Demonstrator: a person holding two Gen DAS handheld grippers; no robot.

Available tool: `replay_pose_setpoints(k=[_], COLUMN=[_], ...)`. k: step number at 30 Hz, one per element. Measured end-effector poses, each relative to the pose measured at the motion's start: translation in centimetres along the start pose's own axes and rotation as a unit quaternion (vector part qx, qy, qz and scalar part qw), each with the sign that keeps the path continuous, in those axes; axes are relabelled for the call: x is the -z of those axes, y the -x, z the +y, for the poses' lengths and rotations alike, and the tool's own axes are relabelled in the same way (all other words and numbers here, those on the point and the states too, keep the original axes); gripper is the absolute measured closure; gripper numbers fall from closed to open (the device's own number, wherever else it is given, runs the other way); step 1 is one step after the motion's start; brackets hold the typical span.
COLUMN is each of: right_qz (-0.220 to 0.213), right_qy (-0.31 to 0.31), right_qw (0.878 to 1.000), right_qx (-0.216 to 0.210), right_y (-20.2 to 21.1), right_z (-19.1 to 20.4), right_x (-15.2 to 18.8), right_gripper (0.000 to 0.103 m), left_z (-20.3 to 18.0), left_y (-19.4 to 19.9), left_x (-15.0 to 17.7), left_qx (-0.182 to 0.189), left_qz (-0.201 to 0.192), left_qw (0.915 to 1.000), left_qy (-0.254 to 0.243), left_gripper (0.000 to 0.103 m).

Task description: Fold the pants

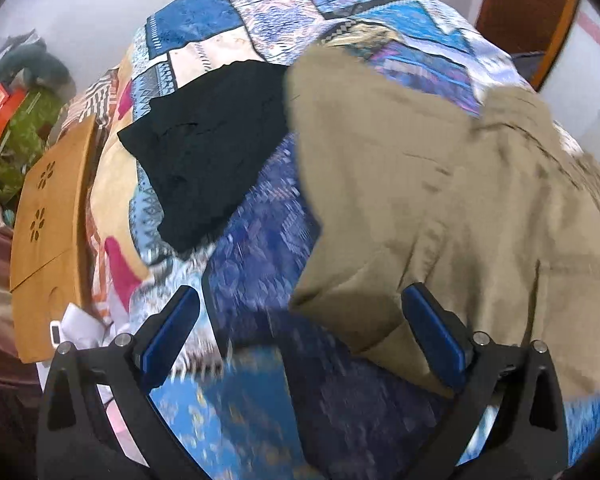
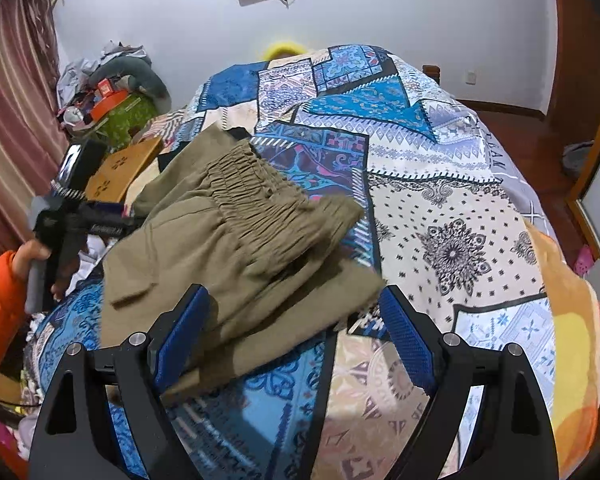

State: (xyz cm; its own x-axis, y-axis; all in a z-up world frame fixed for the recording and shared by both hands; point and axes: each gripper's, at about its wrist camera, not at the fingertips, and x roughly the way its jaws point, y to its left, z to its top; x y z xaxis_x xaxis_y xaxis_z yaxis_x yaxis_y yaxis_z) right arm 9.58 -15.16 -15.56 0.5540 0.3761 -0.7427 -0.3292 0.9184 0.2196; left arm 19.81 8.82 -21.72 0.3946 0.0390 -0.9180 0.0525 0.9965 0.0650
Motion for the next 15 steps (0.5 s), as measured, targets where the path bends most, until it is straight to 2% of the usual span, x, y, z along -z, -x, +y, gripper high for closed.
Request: replay_pose_setpoints(k=[1,3,5,6,8,13,15], right_qz=[0.0,0.0,0.001,0.001,0.003,0.022,0.02], right_qy=[-0.002,-0.002,0.006,0.014,0.024,-0.029,-0.036], right_qw=[1.0,1.0,1.0,1.0,0.999,0.999,0.999], right_qx=[-0.002,-0.004,-0.004,0.001,0.025,-0.014,-0.019], right_y=[0.0,-0.1,-0.3,-0.6,-1.5,-2.3,-2.1], right_z=[0.0,0.1,0.0,0.0,-0.5,-3.0,-3.3], right_x=[0.2,0.3,0.5,0.6,0.8,1.1,1.3], right_gripper=[0.018,0.018,0.018,0.018,0.018,0.019,0.021], left_z=[-0.1,-0.5,-1.1,-1.5,-2.3,-1.5,-0.5], left_y=[0.3,1.2,1.8,1.9,2.7,3.5,3.5], left_x=[0.4,1.5,2.1,2.2,2.6,3.8,4.6], left_qx=[0.01,0.063,0.094,0.093,0.064,-0.008,-0.015], left_qz=[0.002,0.011,0.009,0.003,-0.021,-0.041,-0.039], left_qw=[0.9999,0.9979,0.9954,0.9956,0.9977,0.9987,0.9988], left_qy=[0.002,0.014,0.014,0.008,-0.009,-0.028,-0.025], left_gripper=[0.0,0.0,0.0,0.0,0.0,0.0,0.0])
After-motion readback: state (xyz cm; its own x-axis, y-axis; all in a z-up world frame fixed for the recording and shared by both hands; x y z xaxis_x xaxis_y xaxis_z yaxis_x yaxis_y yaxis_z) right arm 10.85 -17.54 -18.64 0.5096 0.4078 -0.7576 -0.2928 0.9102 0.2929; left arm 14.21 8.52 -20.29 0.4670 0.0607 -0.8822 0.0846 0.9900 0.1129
